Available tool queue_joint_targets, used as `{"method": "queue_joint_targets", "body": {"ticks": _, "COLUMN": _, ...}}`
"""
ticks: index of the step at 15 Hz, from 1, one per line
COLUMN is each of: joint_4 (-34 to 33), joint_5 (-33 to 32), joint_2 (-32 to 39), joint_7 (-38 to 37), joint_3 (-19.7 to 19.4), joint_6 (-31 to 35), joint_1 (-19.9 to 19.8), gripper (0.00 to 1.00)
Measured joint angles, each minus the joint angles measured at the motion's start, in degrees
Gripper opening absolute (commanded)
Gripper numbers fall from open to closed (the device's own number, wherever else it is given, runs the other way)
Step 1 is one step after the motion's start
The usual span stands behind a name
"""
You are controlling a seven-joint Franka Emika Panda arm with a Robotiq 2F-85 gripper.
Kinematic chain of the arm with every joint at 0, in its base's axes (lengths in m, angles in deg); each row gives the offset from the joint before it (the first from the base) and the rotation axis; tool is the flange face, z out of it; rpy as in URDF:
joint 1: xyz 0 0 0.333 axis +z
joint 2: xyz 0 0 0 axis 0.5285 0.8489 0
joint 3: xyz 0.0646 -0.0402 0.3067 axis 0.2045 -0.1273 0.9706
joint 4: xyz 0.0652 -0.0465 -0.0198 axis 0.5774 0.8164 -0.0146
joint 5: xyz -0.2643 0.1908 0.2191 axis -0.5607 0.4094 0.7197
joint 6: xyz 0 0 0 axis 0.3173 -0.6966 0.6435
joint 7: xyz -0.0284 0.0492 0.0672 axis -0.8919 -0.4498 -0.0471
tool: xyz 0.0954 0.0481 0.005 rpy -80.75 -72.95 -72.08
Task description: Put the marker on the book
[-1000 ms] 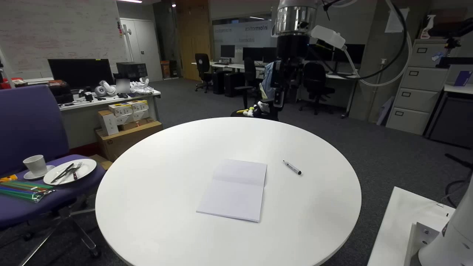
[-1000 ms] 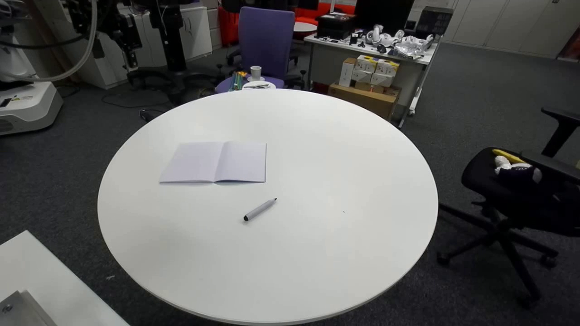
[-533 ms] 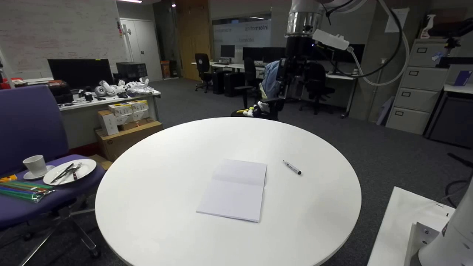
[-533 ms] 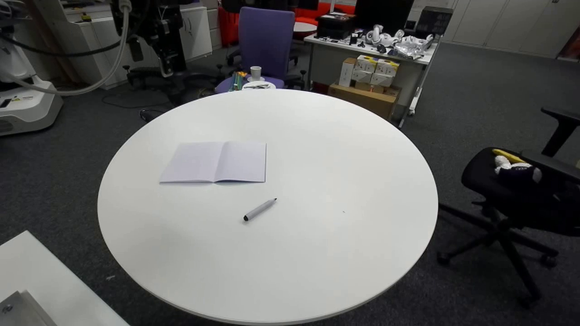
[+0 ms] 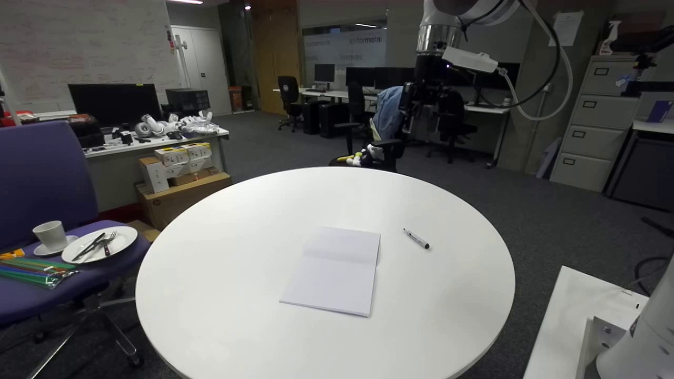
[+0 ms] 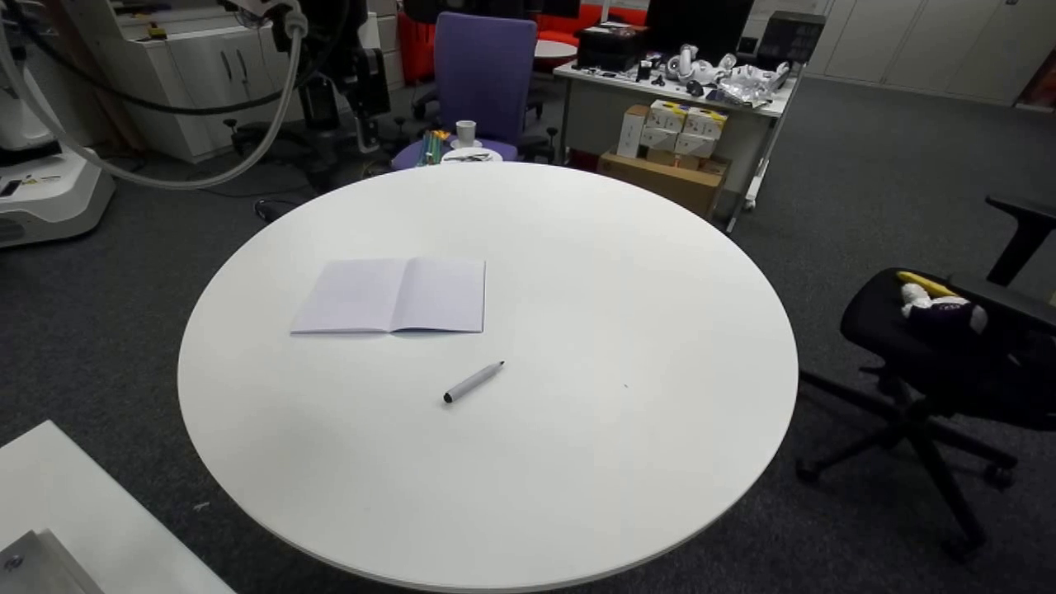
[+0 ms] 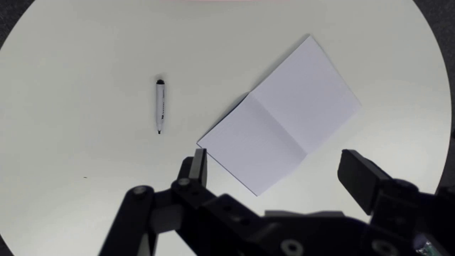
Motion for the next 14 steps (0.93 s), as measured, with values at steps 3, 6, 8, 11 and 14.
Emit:
{"method": "queue_joint_targets", "body": {"ticks": 3, "joint_4": -1.17, "joint_5": 0.00, "joint_2": 0.96, "joint_7": 0.00, "joint_3": -0.93, "joint_6": 0.00, "joint_1": -0.54, "gripper": 1.00}}
{"method": "queue_joint_targets", "body": {"ticks": 6, "joint_4": -1.38, "joint_5": 0.00, "joint_2": 1.15, "joint_7": 0.00, "joint_3": -0.85, "joint_6": 0.00, "joint_1": -0.48, "gripper": 1.00}}
{"method": "queue_joint_targets", "body": {"ticks": 8, "joint_4": -1.34, "joint_5": 0.00, "joint_2": 1.31, "joint_7": 0.00, "joint_3": -0.82, "joint_6": 0.00, "joint_1": -0.45, "gripper": 1.00}}
{"method": "queue_joint_targets", "body": {"ticks": 11, "joint_4": -1.74, "joint_5": -0.16, "joint_2": 2.94, "joint_7": -1.54, "joint_3": -0.38, "joint_6": 0.00, "joint_1": -0.44, "gripper": 1.00}}
{"method": "queue_joint_targets", "body": {"ticks": 14, "joint_4": -3.79, "joint_5": -0.31, "joint_2": 8.11, "joint_7": -4.28, "joint_3": -0.31, "joint_6": 1.76, "joint_1": -0.45, "gripper": 1.00}}
